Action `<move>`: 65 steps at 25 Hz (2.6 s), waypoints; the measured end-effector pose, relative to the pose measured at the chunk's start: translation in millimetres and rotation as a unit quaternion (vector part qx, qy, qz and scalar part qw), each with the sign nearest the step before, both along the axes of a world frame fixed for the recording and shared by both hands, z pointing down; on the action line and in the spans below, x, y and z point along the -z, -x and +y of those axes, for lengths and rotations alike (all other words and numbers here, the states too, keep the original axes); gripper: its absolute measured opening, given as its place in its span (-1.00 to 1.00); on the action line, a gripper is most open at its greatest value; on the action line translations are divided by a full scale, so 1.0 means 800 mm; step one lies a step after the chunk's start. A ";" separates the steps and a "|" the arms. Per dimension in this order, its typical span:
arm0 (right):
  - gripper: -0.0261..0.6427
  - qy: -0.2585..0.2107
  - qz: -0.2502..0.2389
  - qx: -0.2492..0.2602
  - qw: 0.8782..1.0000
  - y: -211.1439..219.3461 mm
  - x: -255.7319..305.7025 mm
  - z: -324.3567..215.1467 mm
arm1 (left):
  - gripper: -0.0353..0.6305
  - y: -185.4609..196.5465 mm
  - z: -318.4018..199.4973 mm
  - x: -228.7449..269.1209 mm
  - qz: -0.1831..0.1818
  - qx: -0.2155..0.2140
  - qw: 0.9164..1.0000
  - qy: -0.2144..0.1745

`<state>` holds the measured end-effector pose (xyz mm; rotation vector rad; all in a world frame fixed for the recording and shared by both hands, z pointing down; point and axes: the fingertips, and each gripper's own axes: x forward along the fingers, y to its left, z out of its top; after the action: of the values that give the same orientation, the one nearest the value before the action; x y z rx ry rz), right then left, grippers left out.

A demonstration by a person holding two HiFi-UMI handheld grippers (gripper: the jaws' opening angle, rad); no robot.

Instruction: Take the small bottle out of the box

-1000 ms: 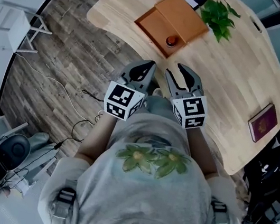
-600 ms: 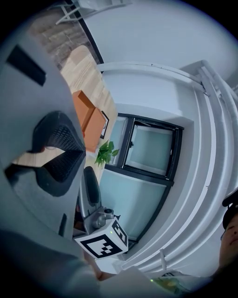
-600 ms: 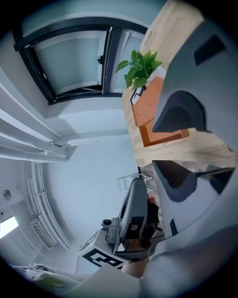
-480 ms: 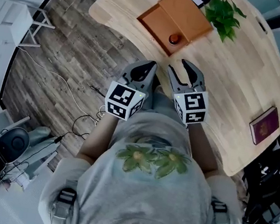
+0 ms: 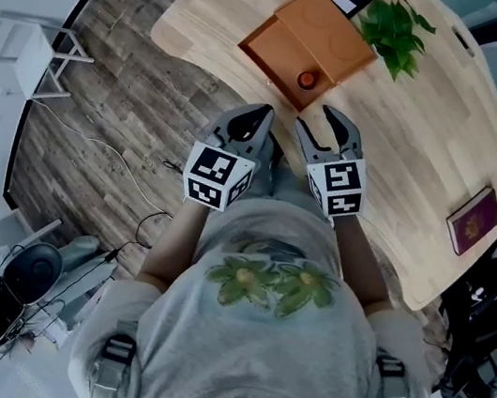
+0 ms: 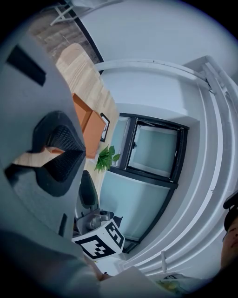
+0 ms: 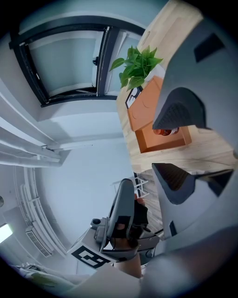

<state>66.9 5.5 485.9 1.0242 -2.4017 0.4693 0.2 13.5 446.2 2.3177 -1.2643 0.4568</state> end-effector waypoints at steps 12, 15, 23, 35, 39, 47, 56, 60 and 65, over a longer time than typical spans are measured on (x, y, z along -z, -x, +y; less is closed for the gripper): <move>-0.27 0.025 0.029 -0.020 0.999 0.016 -0.028 -0.033 | -0.87 0.016 -0.042 -0.002 0.017 -0.022 1.000 0.012; -0.27 0.028 0.032 -0.023 0.999 0.017 -0.031 -0.039 | -0.87 0.017 -0.049 0.000 0.018 -0.029 0.999 0.012; -0.27 0.037 0.039 -0.029 0.998 0.017 -0.045 -0.047 | -0.87 0.021 -0.061 -0.004 0.017 -0.039 0.999 0.017; -0.27 0.048 0.055 -0.026 0.997 0.020 -0.067 -0.059 | -0.87 0.024 -0.078 -0.005 0.025 -0.045 0.998 0.021; -0.27 0.055 0.055 -0.028 0.997 0.022 -0.073 -0.063 | -0.87 0.027 -0.082 -0.008 0.025 -0.044 0.998 0.024; -0.27 0.074 0.061 -0.038 0.995 0.024 -0.086 -0.068 | -0.87 0.033 -0.085 -0.018 0.020 -0.042 0.998 0.034; -0.27 0.077 0.071 -0.039 0.994 0.024 -0.095 -0.077 | -0.87 0.037 -0.089 -0.029 0.001 -0.040 0.998 0.038; -0.27 0.076 0.073 -0.039 0.994 0.024 -0.100 -0.081 | -0.87 0.038 -0.089 -0.031 0.000 -0.041 0.998 0.041; -0.26 0.088 0.079 -0.040 0.992 0.025 -0.109 -0.081 | -0.87 0.040 -0.089 -0.034 -0.002 -0.042 0.998 0.044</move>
<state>47.3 -59.3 573.0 1.0411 -2.1450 0.5931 -31.7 -57.4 473.3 2.3035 -1.1279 0.5339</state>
